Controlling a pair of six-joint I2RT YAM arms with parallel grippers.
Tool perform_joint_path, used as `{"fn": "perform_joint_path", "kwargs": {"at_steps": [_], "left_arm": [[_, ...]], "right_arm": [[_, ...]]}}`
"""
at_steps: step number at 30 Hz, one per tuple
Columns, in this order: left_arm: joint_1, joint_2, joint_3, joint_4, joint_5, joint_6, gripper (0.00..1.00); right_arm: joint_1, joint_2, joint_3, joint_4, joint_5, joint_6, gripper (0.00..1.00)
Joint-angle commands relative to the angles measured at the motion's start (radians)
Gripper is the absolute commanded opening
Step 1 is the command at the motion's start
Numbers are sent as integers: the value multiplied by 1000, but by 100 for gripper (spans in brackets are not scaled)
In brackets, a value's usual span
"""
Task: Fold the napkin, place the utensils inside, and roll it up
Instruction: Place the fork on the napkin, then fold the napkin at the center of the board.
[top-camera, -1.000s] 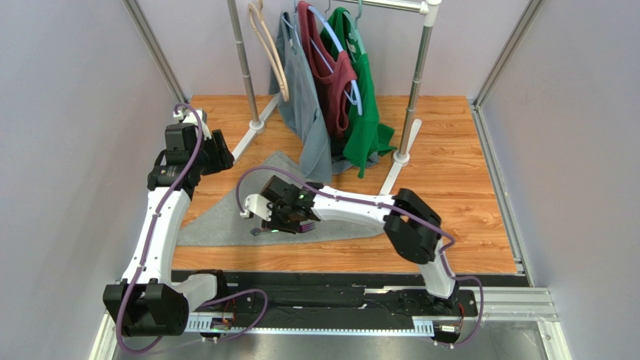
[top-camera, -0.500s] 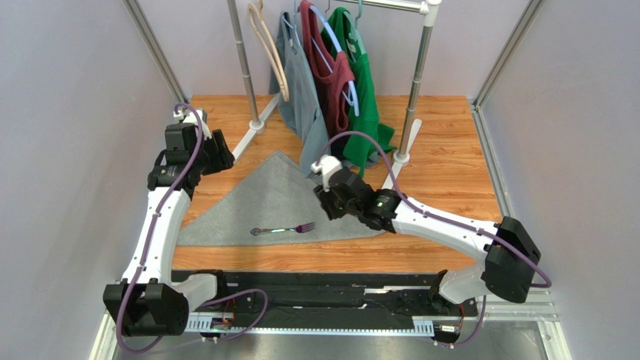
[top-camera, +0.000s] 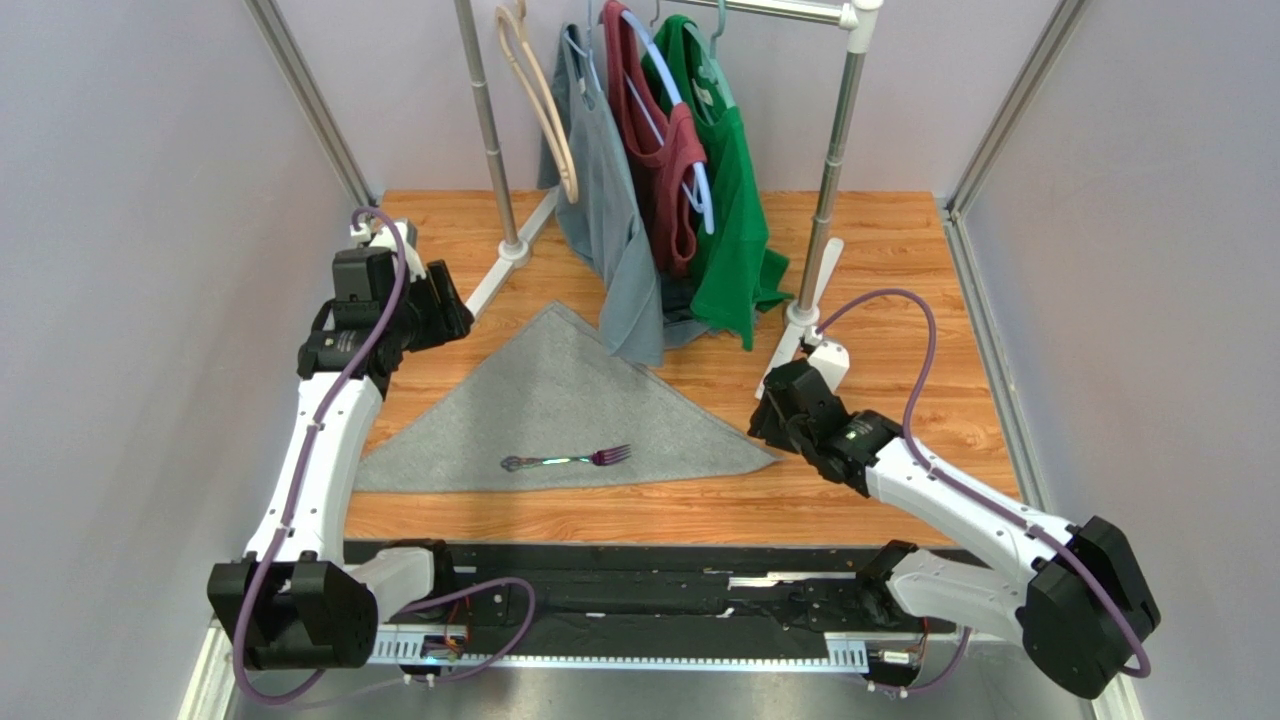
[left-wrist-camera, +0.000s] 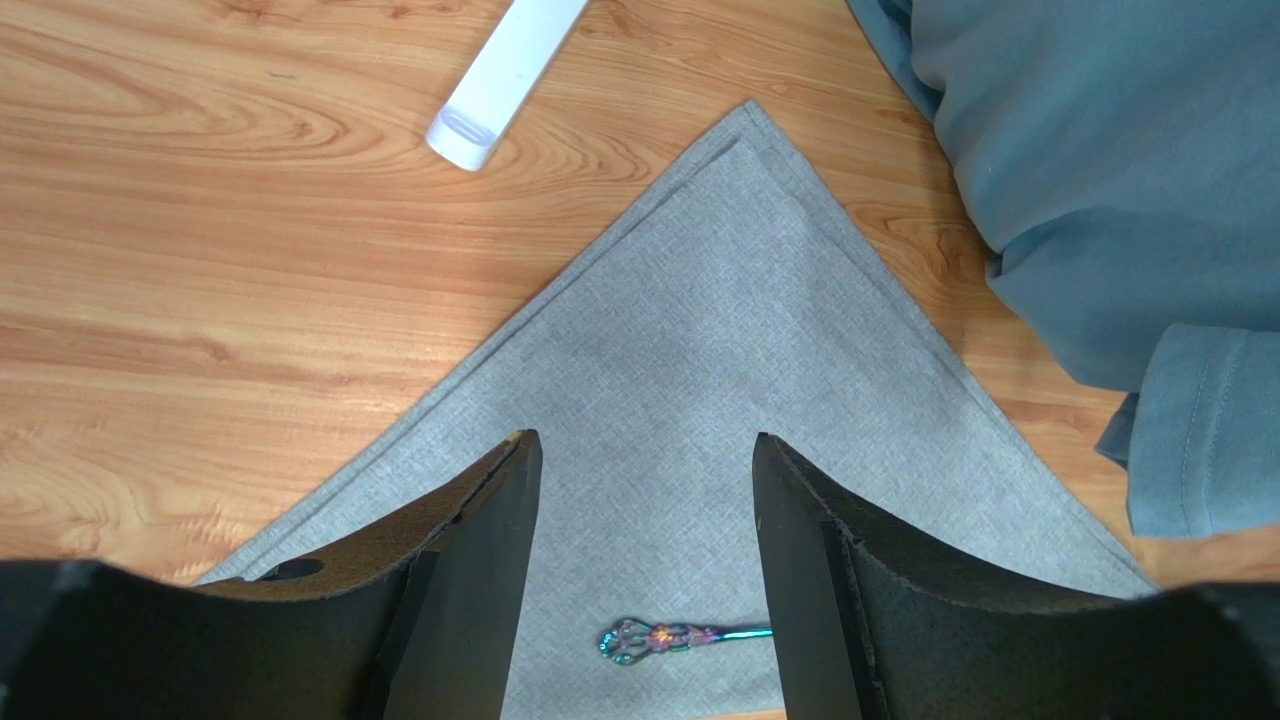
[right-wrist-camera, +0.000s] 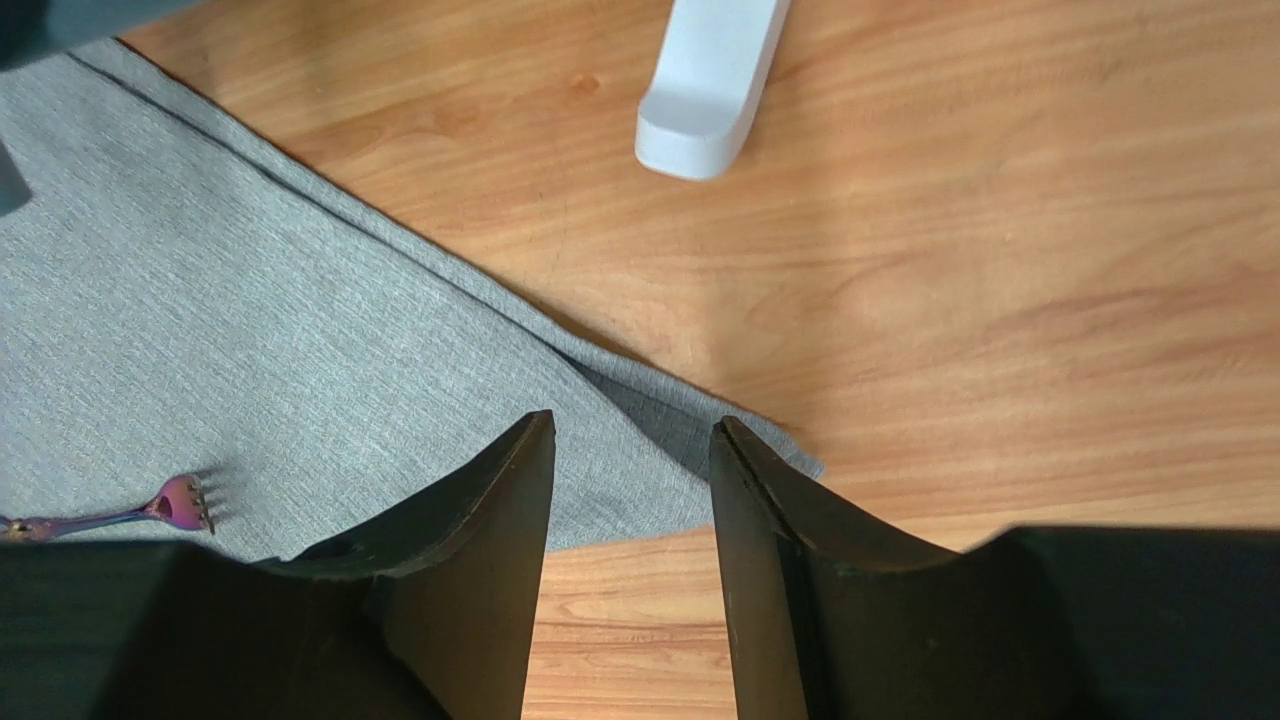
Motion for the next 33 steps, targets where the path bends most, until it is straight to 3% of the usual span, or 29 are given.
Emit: {"fn": "perform_joint_path", "kwargs": {"at_steps": [1,8,33], "left_arm": [[7,5,-1,36,30,-14,63],[7,8,-3,39,42,-19,63],[9,24,-3,39,56,-19,63]], "right_arm": [[4,-10,-36,-34,-18,150,47],[2,-1,-70,-95,-26,201,47],[-13,57,-162,29,26,244,45]]}}
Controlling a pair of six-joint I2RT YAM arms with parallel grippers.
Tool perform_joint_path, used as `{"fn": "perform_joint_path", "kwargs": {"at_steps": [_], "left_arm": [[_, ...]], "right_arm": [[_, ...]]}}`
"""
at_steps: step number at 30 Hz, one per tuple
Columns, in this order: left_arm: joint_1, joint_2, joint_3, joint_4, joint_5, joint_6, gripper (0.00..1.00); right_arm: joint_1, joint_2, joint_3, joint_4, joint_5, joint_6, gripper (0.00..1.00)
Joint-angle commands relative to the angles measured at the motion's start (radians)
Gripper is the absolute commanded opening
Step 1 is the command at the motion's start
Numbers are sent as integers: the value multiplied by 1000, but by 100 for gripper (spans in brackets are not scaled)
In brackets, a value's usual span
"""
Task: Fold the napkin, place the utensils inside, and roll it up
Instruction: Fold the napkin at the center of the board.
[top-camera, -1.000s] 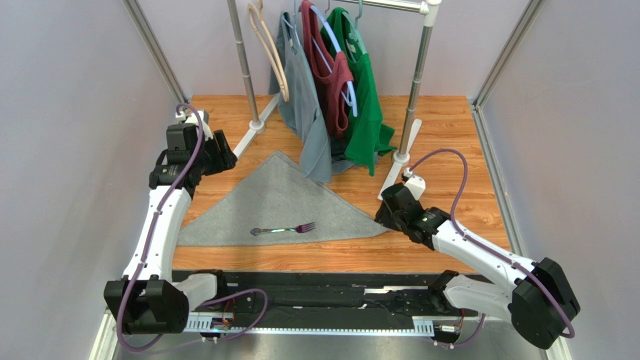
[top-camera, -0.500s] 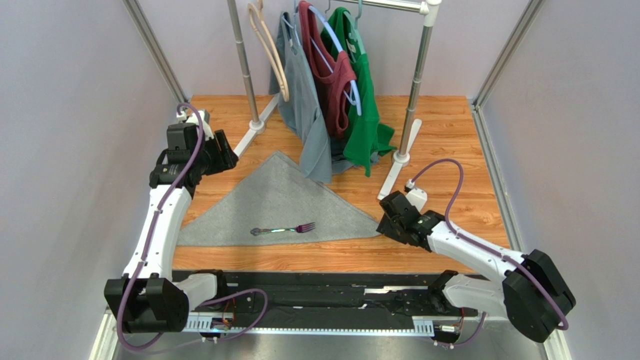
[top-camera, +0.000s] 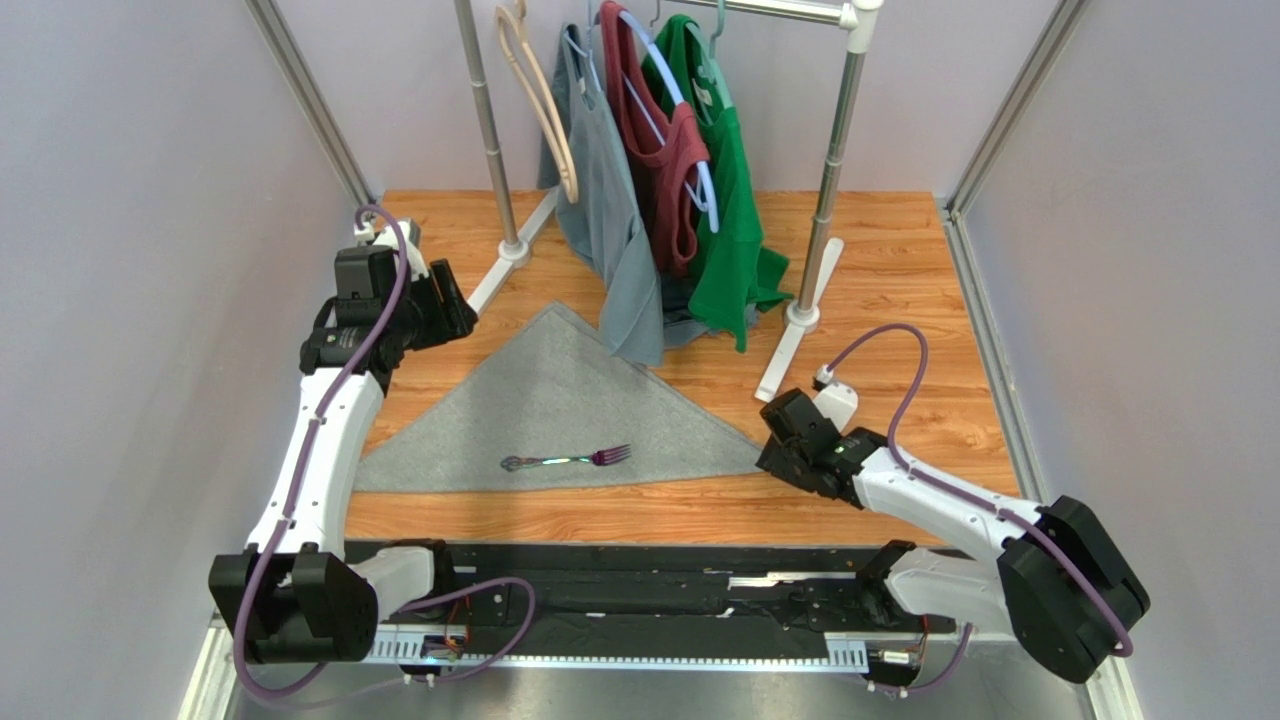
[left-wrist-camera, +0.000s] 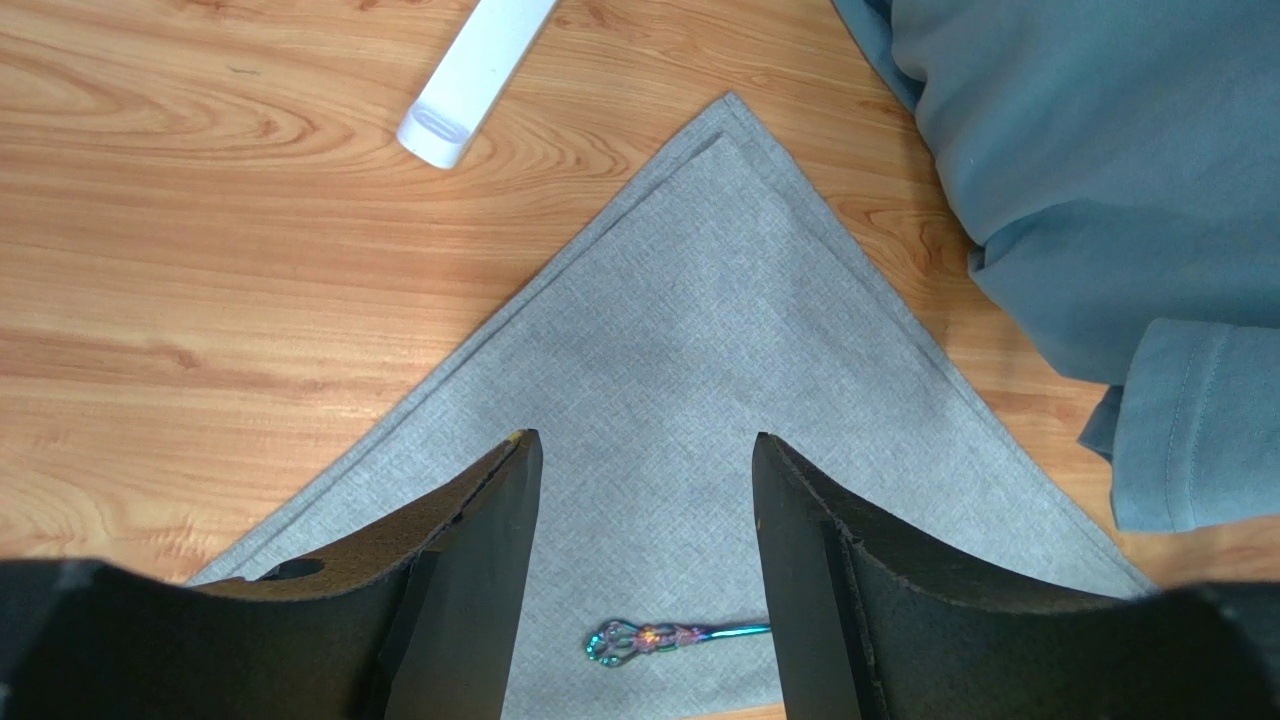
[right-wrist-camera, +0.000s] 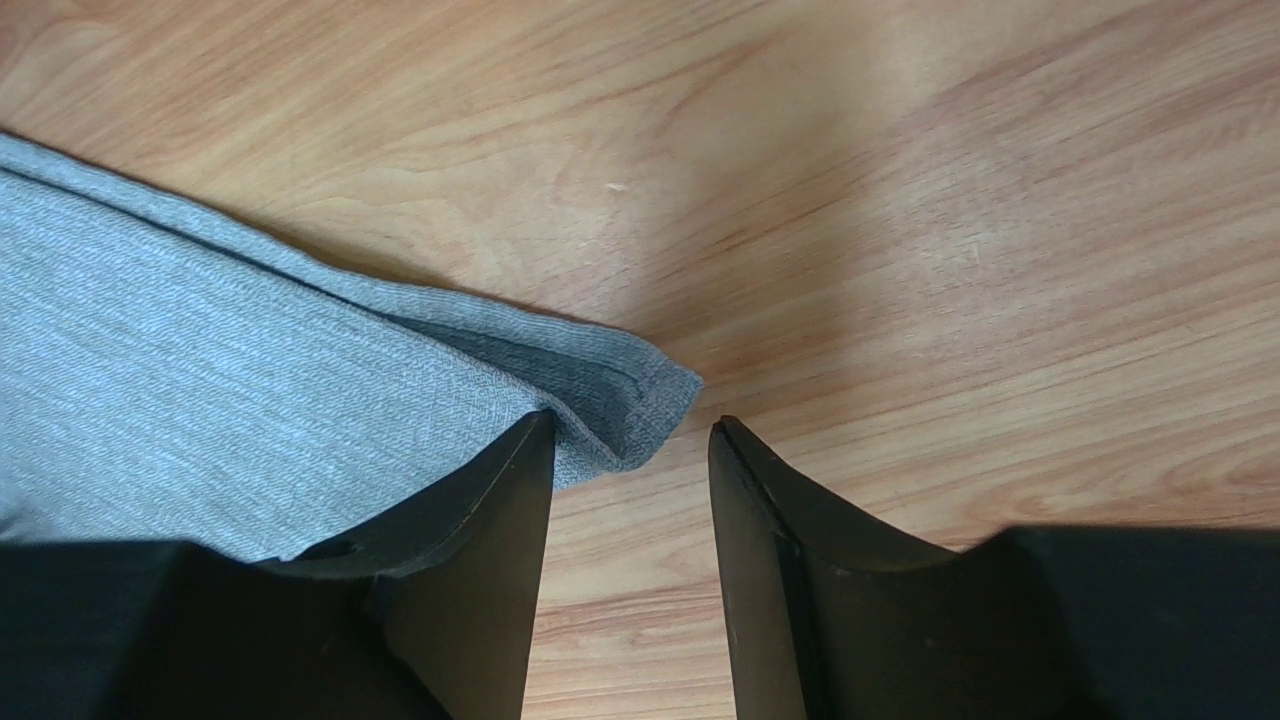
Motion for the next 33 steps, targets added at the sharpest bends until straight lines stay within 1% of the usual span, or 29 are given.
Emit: {"fn": "perform_joint_path", "kwargs": {"at_steps": [1,8,14,17,20,21,23,24,26,27,28,29,33], "left_arm": [[5,6,-1,29,30,-13,63],[5,6,-3,27,30,-14,63],[5,7,-3,29,33,-13,63],[5,6,-1,29,33,-11,63],[6,7,-3,27,36,-11,63],[5,6,-3,29,35,-11,63],[5,9,-3,29,36,-11,63],[5,10,-3,30,36,-11,63],[5,13,-1,29,39,-11,62],[6,14,-3,29,41,-11,62],[5,14,-4,29,42,-11,62],[6,15,-4,29,42,-11,62],[5,17,-3,30,46,-11,62]], "right_arm": [[-9,0,-17,52,55,20,45],[-17,47,-23,84,60,13,44],[-23,82,-23,98,75,4,40],[-25,93,-21,100,75,0,34],[-25,93,-26,100,81,0,27],[-26,95,-24,100,87,-3,23],[-28,93,-24,98,90,-6,20],[-32,93,-21,94,96,-10,16],[-35,93,-12,81,107,-15,12],[-41,90,-11,78,115,-18,6],[-49,89,-3,72,119,-22,2],[-57,87,0,68,118,-27,0],[-69,63,23,35,147,-47,0]]}}
